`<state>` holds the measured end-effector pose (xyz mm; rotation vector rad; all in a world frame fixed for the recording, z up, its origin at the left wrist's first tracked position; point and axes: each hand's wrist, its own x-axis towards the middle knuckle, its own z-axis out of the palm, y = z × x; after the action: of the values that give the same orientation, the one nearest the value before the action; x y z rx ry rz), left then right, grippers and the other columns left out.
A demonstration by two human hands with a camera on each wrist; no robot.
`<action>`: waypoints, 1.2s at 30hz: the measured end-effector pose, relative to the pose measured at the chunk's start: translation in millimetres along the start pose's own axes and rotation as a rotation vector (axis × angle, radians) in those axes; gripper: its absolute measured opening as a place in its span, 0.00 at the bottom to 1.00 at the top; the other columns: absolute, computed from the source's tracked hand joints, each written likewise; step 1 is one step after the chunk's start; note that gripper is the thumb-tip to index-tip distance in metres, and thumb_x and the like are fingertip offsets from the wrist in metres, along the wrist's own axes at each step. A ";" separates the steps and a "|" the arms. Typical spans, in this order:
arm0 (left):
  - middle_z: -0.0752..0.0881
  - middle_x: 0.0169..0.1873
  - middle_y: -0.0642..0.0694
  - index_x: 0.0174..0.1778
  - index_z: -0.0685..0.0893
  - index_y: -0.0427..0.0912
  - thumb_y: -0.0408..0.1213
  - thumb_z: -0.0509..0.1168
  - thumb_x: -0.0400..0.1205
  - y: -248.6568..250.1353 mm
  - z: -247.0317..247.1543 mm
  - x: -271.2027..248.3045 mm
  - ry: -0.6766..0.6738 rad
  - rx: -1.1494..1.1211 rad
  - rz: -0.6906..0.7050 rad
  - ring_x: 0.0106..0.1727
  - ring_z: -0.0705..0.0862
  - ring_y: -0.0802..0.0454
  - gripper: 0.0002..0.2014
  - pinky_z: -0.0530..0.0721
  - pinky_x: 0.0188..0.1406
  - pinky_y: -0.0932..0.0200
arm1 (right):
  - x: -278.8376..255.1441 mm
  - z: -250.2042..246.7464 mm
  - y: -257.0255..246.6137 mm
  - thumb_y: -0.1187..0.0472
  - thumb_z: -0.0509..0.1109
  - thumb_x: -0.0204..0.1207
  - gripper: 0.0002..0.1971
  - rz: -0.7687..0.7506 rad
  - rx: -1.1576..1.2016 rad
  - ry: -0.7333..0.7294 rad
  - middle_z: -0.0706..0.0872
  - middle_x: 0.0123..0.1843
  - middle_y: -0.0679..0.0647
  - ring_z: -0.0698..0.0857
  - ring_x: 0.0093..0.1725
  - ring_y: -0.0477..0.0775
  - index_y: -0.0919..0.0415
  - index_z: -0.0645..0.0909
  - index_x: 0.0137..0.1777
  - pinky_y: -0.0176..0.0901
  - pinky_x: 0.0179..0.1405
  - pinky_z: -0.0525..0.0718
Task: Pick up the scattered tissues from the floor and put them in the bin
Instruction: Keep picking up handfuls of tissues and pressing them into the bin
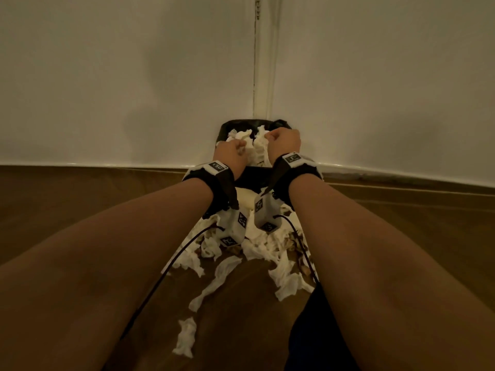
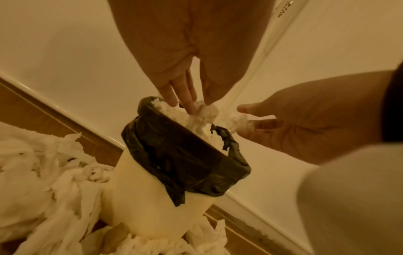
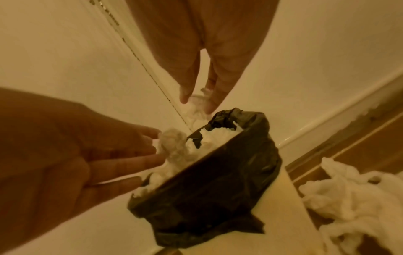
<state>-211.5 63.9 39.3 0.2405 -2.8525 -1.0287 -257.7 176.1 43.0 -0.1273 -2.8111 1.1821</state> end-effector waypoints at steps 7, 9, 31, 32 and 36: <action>0.74 0.71 0.37 0.77 0.67 0.42 0.27 0.53 0.83 -13.9 -2.6 -9.1 -0.027 -0.128 0.009 0.71 0.74 0.42 0.24 0.70 0.71 0.56 | -4.4 0.0 8.0 0.74 0.59 0.78 0.24 -0.034 -0.049 -0.157 0.75 0.73 0.62 0.74 0.72 0.61 0.61 0.73 0.74 0.44 0.71 0.72; 0.77 0.67 0.38 0.74 0.71 0.43 0.25 0.52 0.81 -21.5 -4.2 -12.3 0.063 -0.104 0.016 0.66 0.77 0.44 0.24 0.73 0.65 0.59 | -8.0 1.4 6.1 0.73 0.59 0.77 0.22 -0.038 -0.016 -0.038 0.76 0.71 0.62 0.77 0.69 0.61 0.61 0.77 0.70 0.44 0.69 0.75; 0.58 0.77 0.46 0.76 0.64 0.54 0.43 0.74 0.73 -207.5 41.0 -224.8 -0.804 0.581 -0.076 0.74 0.66 0.41 0.36 0.74 0.70 0.47 | -125.9 82.3 5.9 0.66 0.56 0.82 0.16 0.099 -0.044 -0.445 0.83 0.64 0.64 0.81 0.62 0.65 0.66 0.84 0.60 0.54 0.64 0.81; 0.55 0.78 0.46 0.77 0.63 0.55 0.45 0.75 0.72 -209.6 39.3 -230.5 -0.845 0.629 -0.064 0.75 0.64 0.40 0.39 0.74 0.70 0.46 | -132.4 90.2 10.4 0.65 0.56 0.82 0.16 0.115 -0.068 -0.476 0.83 0.63 0.64 0.81 0.61 0.66 0.66 0.84 0.60 0.54 0.64 0.80; 0.44 0.81 0.52 0.76 0.59 0.62 0.49 0.75 0.71 -205.6 37.1 -239.2 -0.970 0.751 -0.009 0.78 0.58 0.36 0.41 0.74 0.67 0.38 | -159.7 120.4 30.9 0.62 0.57 0.83 0.16 0.150 -0.183 -0.569 0.84 0.62 0.64 0.82 0.59 0.65 0.67 0.80 0.64 0.51 0.60 0.82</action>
<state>41.6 -25.6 -130.4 -0.2964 -3.9852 0.0770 -111.7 94.7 -70.9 -0.0129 -3.4623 1.1298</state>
